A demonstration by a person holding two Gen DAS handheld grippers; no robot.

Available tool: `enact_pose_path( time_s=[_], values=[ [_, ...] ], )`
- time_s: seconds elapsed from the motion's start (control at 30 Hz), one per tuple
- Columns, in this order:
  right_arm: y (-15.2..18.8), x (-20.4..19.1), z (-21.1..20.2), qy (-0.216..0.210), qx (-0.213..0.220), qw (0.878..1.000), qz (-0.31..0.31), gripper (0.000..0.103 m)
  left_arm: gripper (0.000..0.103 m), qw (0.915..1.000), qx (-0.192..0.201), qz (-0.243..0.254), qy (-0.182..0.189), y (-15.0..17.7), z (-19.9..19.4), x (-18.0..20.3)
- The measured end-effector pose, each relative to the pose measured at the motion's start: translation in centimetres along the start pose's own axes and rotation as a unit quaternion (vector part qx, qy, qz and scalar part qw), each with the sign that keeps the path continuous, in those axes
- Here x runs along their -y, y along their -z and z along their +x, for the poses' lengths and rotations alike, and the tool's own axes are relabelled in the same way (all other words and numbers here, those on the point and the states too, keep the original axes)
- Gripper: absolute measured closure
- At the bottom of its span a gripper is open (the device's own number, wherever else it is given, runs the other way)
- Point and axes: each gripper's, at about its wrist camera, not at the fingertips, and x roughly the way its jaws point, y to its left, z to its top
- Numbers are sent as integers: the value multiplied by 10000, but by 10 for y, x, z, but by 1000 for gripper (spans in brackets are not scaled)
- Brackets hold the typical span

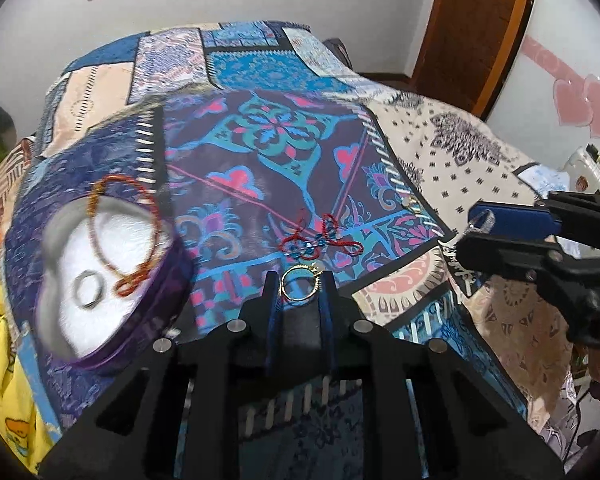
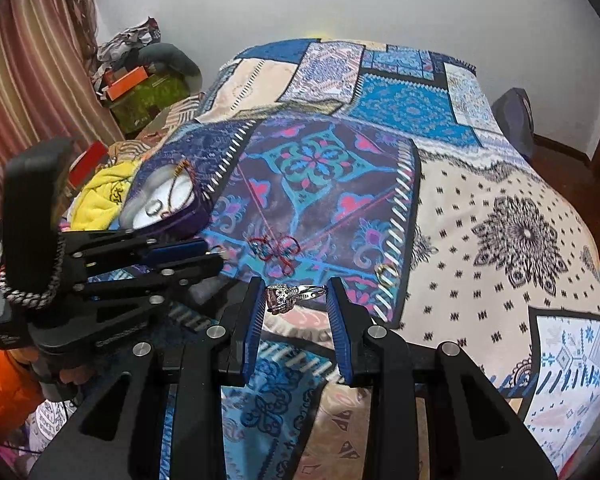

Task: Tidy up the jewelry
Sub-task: 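Carry the silver pendant over the heart tin with the right gripper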

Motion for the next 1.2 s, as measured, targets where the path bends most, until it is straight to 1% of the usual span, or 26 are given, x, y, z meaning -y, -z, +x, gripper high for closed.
enact_pose_path(
  time_s=[0.3,0.53,0.7,0.8,0.97,1.07,1.2],
  values=[
    [-23,-27,-7,-96,321,9992,-239,75,85,9972,626,-321,-258,1,-60,-30],
    [-49,-48,-12,-256,634,9969,-377,75,85,9906,1139,-612,-454,-1,-102,-59],
    [-64,-67,-9,-429,793,9945,-531,75,85,9852,1385,-790,-628,2,-123,-79],
    [-72,-80,-4,-556,826,9930,-628,75,85,9831,1443,-838,-748,4,-129,-87],
    [-79,-98,10,-727,802,9914,-735,75,85,9814,1447,-931,-848,9,-131,-100],
    [-81,-104,22,-784,723,9913,-774,75,85,9820,1389,-975,-831,12,-125,-104],
    [-82,-107,43,-798,506,9924,-790,75,85,9842,1255,-969,-790,15,-112,-106]
  ],
)
